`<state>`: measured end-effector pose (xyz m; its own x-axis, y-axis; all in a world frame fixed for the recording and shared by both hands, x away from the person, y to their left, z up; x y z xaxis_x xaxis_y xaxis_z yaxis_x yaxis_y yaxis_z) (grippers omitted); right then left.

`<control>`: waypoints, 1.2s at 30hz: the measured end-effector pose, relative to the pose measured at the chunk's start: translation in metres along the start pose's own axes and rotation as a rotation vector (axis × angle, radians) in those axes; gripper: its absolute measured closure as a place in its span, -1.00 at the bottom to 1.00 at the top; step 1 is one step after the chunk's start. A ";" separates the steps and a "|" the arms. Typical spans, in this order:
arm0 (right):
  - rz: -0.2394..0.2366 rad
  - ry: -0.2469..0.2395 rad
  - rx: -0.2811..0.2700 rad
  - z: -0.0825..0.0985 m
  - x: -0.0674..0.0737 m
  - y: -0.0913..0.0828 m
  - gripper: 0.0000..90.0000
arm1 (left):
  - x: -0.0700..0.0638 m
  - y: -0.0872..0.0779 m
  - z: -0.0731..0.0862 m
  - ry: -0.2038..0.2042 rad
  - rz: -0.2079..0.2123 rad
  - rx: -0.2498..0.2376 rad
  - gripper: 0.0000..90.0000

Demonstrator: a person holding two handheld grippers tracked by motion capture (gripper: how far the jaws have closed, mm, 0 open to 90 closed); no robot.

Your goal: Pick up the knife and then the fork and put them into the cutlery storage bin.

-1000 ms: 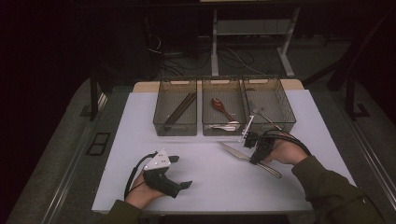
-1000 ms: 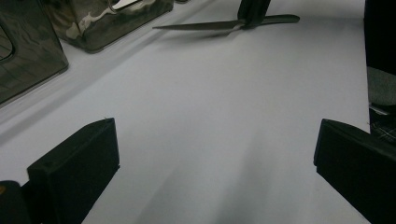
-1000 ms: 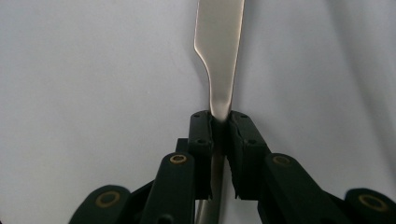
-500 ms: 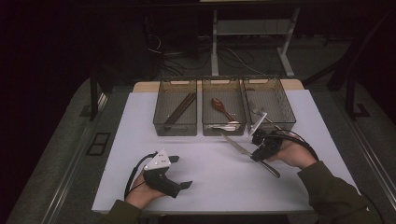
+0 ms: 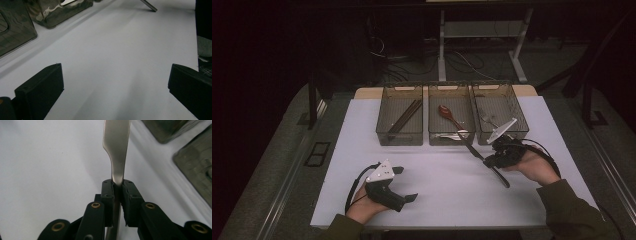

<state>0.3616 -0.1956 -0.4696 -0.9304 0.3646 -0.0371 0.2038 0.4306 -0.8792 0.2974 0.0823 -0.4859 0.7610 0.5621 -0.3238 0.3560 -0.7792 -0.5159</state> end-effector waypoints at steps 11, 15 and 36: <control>0.044 0.039 -0.130 0.001 -0.008 -0.014 0.77 | 0.000 0.000 0.000 0.006 0.002 0.002 -1.00; 0.066 0.060 -0.184 0.002 -0.012 -0.023 0.77 | 0.000 0.000 -0.001 0.001 0.002 -0.001 -1.00; 0.169 0.162 -0.382 0.003 -0.034 -0.046 0.77 | 0.003 0.000 -0.001 -0.001 0.000 0.000 -1.00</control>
<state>0.3833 -0.2307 -0.4297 -0.8210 0.5673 -0.0639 0.4750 0.6169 -0.6275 0.3004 0.0841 -0.4861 0.7601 0.5628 -0.3248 0.3562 -0.7790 -0.5161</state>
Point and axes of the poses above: each handheld gripper's, and its own axes: y roughly forward along the jaws, z roughly out of its underside, x roughly to its left, the point moved 9 cm from there along y, roughly forward along the jaws, and after that the axes turned 15 degrees about -y, right-handed, at the moved point
